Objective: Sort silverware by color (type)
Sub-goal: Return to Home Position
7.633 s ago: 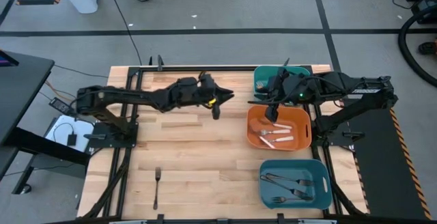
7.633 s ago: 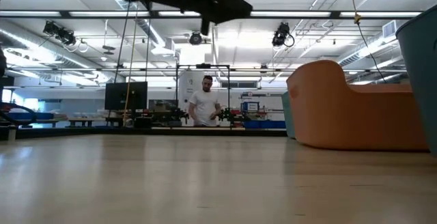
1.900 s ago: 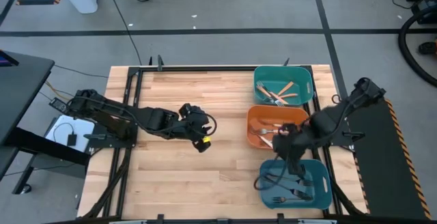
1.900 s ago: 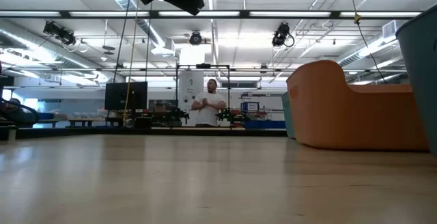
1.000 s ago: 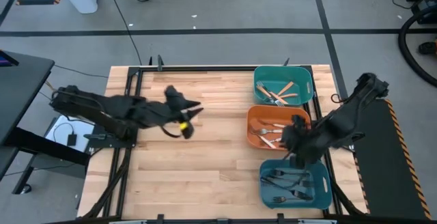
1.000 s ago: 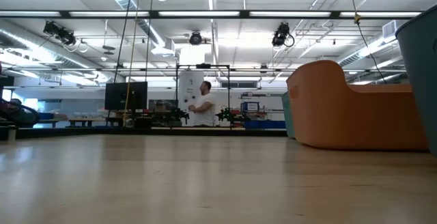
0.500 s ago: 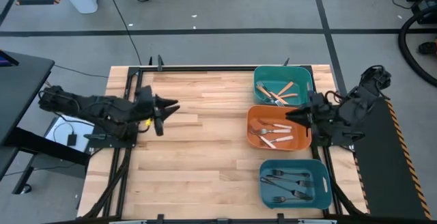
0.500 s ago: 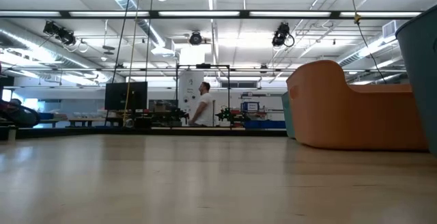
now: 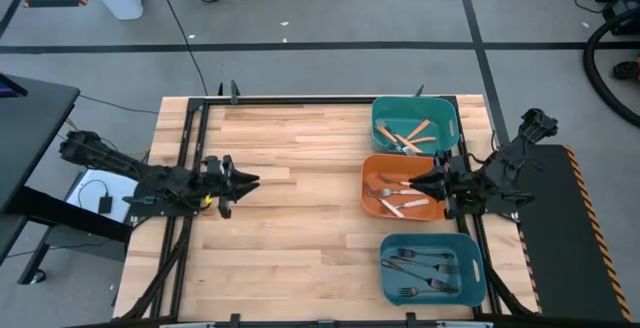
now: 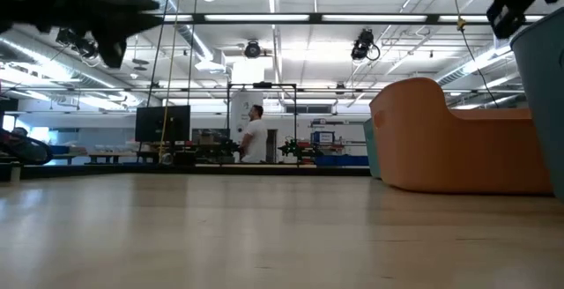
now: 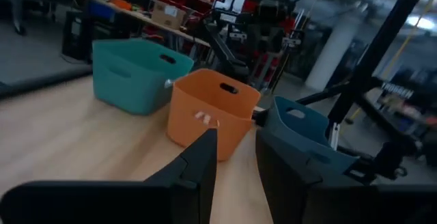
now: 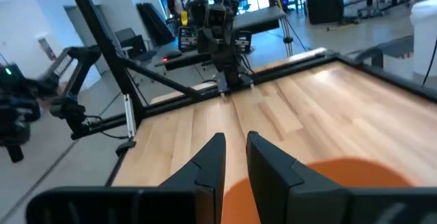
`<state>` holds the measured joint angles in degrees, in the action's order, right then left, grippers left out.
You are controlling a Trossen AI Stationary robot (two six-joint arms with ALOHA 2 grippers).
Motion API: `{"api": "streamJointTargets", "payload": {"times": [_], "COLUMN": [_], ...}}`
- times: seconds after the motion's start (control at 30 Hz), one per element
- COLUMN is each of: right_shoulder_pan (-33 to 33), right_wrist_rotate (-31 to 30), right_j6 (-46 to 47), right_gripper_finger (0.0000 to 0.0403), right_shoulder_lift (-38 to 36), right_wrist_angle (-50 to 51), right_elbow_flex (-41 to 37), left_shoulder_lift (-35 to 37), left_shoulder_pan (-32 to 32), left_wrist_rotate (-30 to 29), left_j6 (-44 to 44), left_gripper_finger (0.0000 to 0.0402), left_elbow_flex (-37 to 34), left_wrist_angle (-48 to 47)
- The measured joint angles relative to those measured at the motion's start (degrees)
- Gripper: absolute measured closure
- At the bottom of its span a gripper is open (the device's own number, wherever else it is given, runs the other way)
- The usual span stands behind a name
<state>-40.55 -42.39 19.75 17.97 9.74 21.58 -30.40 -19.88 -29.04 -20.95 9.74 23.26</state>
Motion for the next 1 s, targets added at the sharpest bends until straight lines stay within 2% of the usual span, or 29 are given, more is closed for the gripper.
{"api": "streamJointTargets", "payload": {"times": [0.2, 0.37, 0.63, 0.77, 0.87, 1.0], "right_shoulder_pan": [0.02, 0.02, 0.02, 0.02, 0.06, 0.13], "right_wrist_rotate": [0.85, 3.92, 4.57, 6.2, 7.73, 6.66], "right_j6": [4.56, 4.27, 6.46, 7.82, 5.49, 6.41], "right_gripper_finger": [0.0344, 0.0355, 0.0376, 0.0391, 0.0398, 0.0392], "right_shoulder_lift": [-3.71, -5.23, -7.11, -7.85, -7.62, -7.59], "right_wrist_angle": [-1.56, -1.48, -1.54, -4.02, -7.87, -8.53], "right_elbow_flex": [-5.77, -8.95, -14.99, -18.05, -19.09, -19.43], "left_shoulder_lift": [0.92, 0.84, 0.84, 0.82, 0.82, 0.82], "left_shoulder_pan": [-0.01, -0.02, 0.02, 0.04, 0.04, 0.04], "left_wrist_rotate": [-0.07, 0.44, 0.46, 0.46, 0.44, 0.44], "left_j6": [-2.78, -0.96, -2.32, -1.97, -1.93, -1.95], "left_gripper_finger": [0.0302, 0.0318, 0.0345, 0.0349, 0.0349, 0.0349], "left_elbow_flex": [-9.26, -9.21, -9.21, -9.23, -9.23, -9.23], "left_wrist_angle": [12.5, 8.42, 4.22, 3.79, 3.83, 3.85]}}
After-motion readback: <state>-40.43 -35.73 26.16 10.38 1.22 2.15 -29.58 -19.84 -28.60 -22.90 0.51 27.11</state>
